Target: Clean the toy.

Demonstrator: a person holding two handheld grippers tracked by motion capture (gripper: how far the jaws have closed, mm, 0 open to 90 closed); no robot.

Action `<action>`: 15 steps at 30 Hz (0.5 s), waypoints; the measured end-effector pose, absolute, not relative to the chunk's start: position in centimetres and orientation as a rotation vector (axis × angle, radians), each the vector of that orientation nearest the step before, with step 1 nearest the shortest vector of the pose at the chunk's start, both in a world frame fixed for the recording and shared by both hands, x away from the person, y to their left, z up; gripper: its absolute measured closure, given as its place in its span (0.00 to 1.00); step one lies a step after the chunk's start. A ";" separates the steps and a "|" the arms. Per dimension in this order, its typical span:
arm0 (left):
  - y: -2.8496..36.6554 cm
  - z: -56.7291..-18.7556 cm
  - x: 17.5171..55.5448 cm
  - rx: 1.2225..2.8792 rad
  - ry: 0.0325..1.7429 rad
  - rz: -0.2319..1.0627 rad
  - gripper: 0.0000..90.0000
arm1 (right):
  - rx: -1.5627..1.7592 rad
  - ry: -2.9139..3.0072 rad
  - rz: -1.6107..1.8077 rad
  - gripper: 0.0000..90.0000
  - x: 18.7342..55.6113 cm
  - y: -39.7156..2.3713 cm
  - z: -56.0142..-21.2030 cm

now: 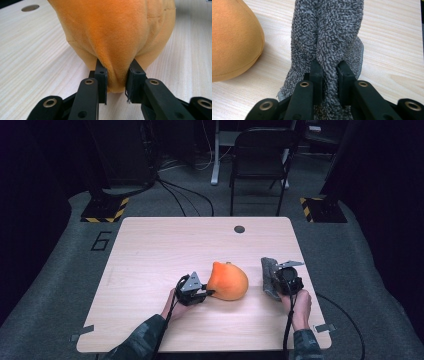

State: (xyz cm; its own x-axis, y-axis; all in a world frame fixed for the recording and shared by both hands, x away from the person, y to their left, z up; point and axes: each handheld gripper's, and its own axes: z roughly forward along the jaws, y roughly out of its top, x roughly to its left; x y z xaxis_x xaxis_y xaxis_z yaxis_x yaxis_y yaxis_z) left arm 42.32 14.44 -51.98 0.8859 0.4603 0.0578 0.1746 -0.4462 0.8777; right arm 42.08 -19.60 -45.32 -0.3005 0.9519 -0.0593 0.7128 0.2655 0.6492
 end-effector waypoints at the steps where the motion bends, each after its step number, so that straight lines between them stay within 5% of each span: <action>1: 14.5 -51.9 42.2 2.025 0.455 0.364 0.83 | 1.506 2.100 0.721 0.86 42.0 -19.6 -45.3; 6: 14.4 -51.1 41.6 1.978 0.415 0.404 0.86 | 1.519 2.088 0.728 0.86 42.1 -19.9 -45.3; 15: 15.0 -47.6 40.6 1.854 0.455 0.290 0.86 | 1.524 2.067 0.744 0.86 41.9 -20.4 -44.6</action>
